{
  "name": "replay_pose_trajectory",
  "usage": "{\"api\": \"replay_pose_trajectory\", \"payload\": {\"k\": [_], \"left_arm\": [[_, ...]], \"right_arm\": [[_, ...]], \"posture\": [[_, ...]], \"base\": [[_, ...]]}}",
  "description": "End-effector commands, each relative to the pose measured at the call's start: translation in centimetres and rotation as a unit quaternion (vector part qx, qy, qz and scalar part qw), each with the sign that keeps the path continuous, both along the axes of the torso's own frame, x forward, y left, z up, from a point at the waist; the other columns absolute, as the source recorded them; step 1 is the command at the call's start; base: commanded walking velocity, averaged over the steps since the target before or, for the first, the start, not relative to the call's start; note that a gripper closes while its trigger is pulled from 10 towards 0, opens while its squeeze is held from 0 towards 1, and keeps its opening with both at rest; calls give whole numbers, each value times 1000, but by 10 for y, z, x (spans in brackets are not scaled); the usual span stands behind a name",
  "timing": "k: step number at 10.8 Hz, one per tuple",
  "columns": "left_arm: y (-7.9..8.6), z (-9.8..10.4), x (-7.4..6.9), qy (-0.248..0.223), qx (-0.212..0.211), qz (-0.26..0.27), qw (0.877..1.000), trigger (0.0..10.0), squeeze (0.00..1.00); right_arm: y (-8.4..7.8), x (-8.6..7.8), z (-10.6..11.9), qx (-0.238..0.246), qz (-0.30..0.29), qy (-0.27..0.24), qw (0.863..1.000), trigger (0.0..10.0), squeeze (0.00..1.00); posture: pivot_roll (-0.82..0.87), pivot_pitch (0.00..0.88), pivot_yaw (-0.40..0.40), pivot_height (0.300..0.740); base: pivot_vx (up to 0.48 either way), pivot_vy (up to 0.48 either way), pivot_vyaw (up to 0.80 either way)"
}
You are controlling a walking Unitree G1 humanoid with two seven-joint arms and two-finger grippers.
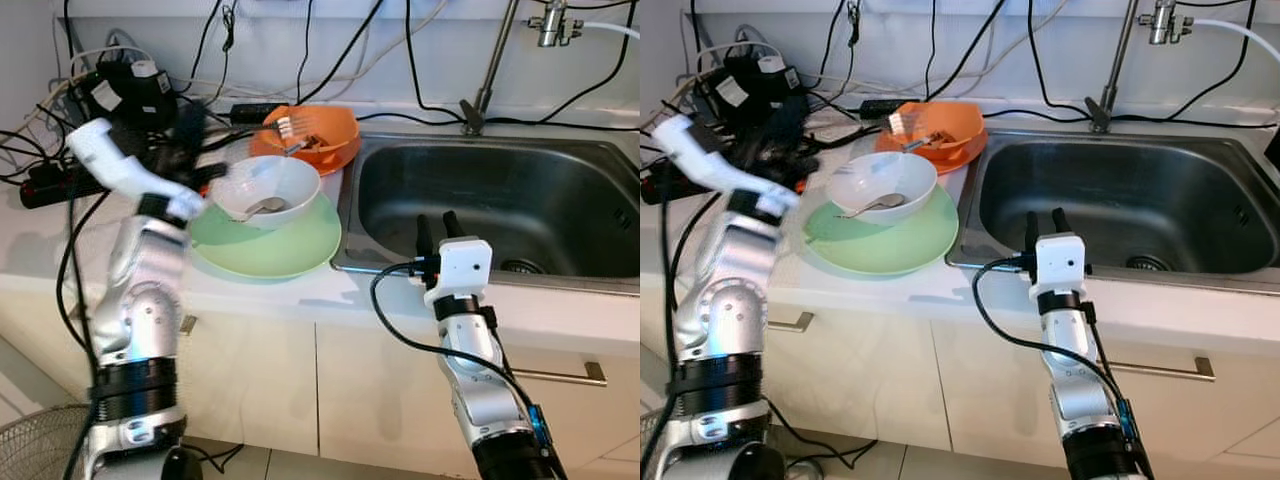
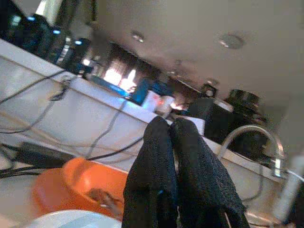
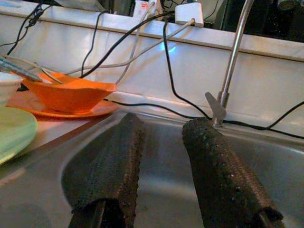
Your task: Kitchen organization
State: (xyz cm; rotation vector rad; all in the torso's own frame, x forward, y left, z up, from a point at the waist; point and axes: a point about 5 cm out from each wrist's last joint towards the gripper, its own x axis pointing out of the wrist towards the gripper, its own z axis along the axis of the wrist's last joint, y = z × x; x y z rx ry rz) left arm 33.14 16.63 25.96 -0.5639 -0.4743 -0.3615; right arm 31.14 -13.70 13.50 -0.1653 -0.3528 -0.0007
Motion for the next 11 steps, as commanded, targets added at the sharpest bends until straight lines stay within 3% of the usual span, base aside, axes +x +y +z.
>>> {"api": "replay_pose_trajectory", "payload": {"k": [1, 3, 6, 8, 11], "left_arm": [[-7, 14, -2, -21, 7, -12, 1000, 10000, 0], [-27, 18, -6, -29, 37, -47, 998, 10000, 0], [-75, 11, -18, -28, 81, -134, 987, 10000, 0], [-94, 1, -22, -14, 102, -159, 982, 10000, 0], [-102, -4, -24, -6, 120, -168, 978, 10000, 0]], "right_arm": [[2, 3, 5, -4, 1, -8, 1000, 10000, 0], [2, 4, 5, -5, 0, -8, 1000, 10000, 0], [-2, 5, 5, -11, -7, -8, 1000, 10000, 0], [-2, 5, 6, -21, -9, -11, 1000, 10000, 1000], [-4, 6, 5, -27, -16, -10, 999, 10000, 1000]], "posture": [[74, 0, 76, 740], [74, 0, 78, 740], [76, 0, 82, 740], [74, 1, 88, 740], [71, 0, 91, 740]], "base": [[0, 0, 0], [0, 0, 0], [0, 0, 0], [0, 0, 0], [0, 0, 0]]}}
